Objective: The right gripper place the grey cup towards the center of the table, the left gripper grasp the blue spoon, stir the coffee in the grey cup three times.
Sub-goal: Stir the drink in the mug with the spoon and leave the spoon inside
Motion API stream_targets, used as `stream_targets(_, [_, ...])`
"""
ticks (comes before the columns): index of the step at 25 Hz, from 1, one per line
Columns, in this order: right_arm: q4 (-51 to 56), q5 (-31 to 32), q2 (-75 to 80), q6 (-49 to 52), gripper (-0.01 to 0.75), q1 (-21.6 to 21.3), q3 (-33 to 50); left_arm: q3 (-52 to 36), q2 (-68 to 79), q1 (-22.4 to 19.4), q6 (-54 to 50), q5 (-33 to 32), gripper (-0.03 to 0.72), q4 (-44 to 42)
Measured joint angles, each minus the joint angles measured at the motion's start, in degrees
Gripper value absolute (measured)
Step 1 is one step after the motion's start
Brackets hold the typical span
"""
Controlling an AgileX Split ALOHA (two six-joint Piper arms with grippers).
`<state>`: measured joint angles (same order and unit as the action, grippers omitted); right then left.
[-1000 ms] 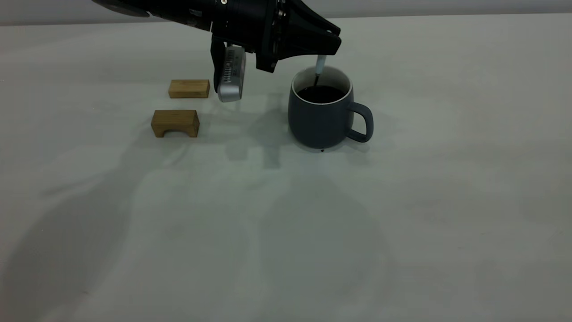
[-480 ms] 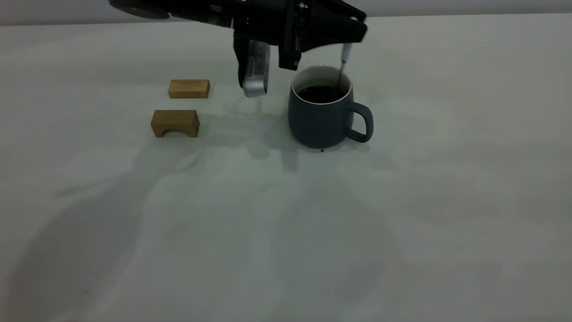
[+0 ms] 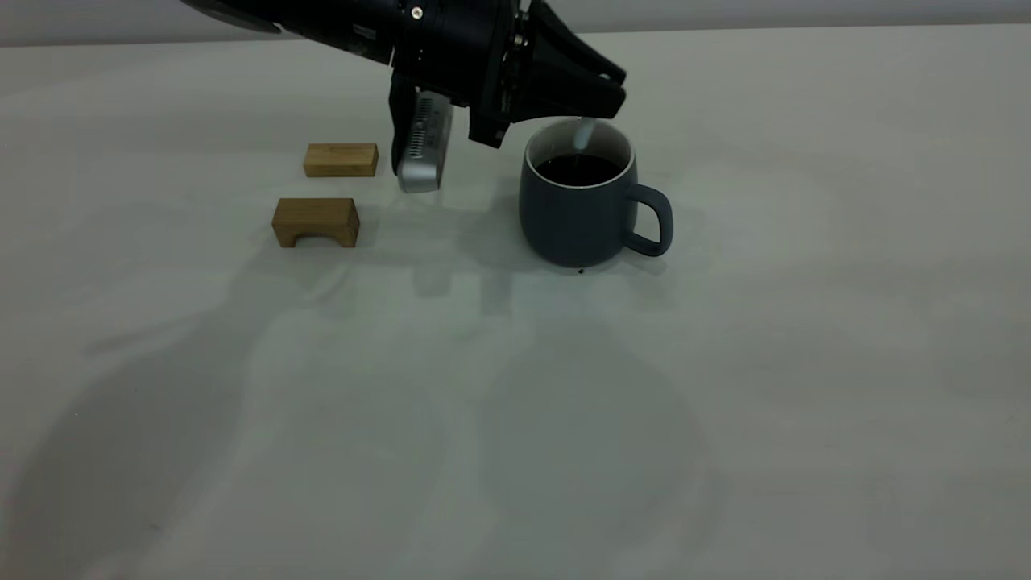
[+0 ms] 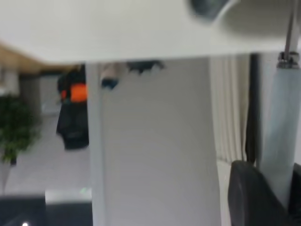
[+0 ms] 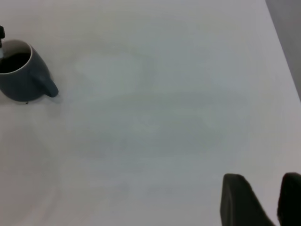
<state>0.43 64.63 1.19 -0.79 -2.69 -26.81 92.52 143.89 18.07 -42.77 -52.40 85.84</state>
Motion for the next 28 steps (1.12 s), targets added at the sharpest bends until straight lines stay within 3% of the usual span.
stream_targets(6, [0.0, 0.0, 0.0, 0.0, 0.239, 0.0, 0.0, 0.0, 0.0, 0.0, 7.9, 2.2, 0.158, 0.0])
stream_targets(12, [0.0, 0.0, 0.0, 0.0, 0.239, 0.0, 0.0, 0.0, 0.0, 1.2, 9.0, 1.2, 0.169, -0.3])
stream_targets(21, [0.0, 0.0, 0.0, 0.0, 0.239, 0.0, 0.0, 0.0, 0.0, 3.2, 9.0, 0.7, 0.368, -2.1])
stream_targets(25, [0.0, 0.0, 0.0, 0.0, 0.239, 0.0, 0.0, 0.0, -1.2, 2.7, 9.1, 0.7, 0.396, -5.0])
stream_targets(28, [0.0, 0.0, 0.0, 0.0, 0.239, 0.0, 0.0, 0.0, -5.8, 1.6, 9.1, 0.7, 0.398, -13.2])
